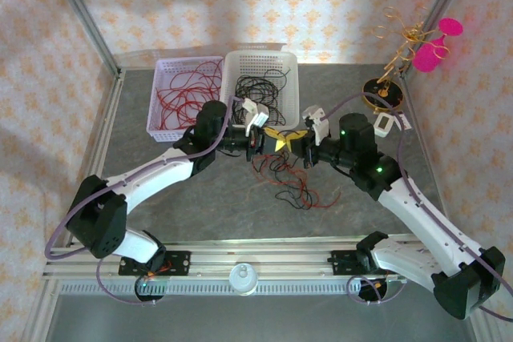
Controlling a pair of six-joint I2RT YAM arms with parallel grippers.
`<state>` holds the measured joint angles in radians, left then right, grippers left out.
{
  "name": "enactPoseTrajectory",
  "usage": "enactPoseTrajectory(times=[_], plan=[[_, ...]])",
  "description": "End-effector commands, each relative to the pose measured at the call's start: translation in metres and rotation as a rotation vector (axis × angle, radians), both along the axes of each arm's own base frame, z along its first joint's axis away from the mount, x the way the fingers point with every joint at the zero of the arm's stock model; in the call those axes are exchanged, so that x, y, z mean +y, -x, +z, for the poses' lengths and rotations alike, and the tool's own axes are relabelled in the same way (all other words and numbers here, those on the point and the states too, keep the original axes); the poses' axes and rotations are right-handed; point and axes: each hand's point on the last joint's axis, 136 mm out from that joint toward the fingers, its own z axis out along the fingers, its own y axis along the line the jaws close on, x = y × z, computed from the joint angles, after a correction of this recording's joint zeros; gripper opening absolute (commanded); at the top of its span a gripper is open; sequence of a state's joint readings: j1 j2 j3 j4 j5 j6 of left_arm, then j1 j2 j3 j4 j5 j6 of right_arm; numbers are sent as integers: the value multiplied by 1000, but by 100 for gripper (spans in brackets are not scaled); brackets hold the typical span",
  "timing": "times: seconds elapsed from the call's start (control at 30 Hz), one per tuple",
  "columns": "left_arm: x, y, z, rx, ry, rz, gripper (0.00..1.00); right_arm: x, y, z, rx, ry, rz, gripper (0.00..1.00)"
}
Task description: Untangle the cables
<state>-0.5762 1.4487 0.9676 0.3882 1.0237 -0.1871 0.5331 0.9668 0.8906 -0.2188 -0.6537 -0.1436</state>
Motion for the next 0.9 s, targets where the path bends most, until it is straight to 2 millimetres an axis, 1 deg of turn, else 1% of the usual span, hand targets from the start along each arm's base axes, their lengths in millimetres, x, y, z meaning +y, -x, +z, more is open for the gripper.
enactPoseTrajectory(times=[0.0,0.07,0.1,0.13,0.17,0.2,0.23,0.3,0.43,0.5,0.57,0.63,0.7,0.8,0.87], plan=[[9,-17,36,-129,78,142,0,17,19,20,-46,-54,135,0],[17,-22,42,-152,72,214,0,17,15,17,-48,-53,115,0],[22,-24,46,-164,69,255,0,15,10,16,-57,-49,88,11],[29,-28,49,-174,63,305,0,11,3,13,-59,-44,44,25],[34,-31,54,-183,62,348,0,6,-5,11,-67,-43,-11,34],[39,-33,57,-184,52,383,0,0,-15,9,-71,-45,-83,39],[42,-32,63,-190,51,399,0,-6,-24,5,-72,-45,-150,40],[41,-25,73,-195,52,392,0,-12,-35,-1,-72,-62,-222,41],[32,-11,96,-200,53,377,0,-4,-44,-3,-82,-176,-234,44],[26,-2,108,-208,49,365,0,0,-50,-7,-84,-200,-237,45],[22,9,123,-219,61,365,0,2,-59,-11,-89,-211,-266,46],[23,16,144,-237,91,392,0,7,-67,-18,-81,-215,-270,46],[31,19,166,-251,124,448,0,12,-73,-28,-60,-219,-272,45],[46,24,202,-270,180,500,0,20,-79,-55,9,-211,-270,42],[56,28,229,-291,220,525,0,22,-78,-75,45,-213,-271,42]])
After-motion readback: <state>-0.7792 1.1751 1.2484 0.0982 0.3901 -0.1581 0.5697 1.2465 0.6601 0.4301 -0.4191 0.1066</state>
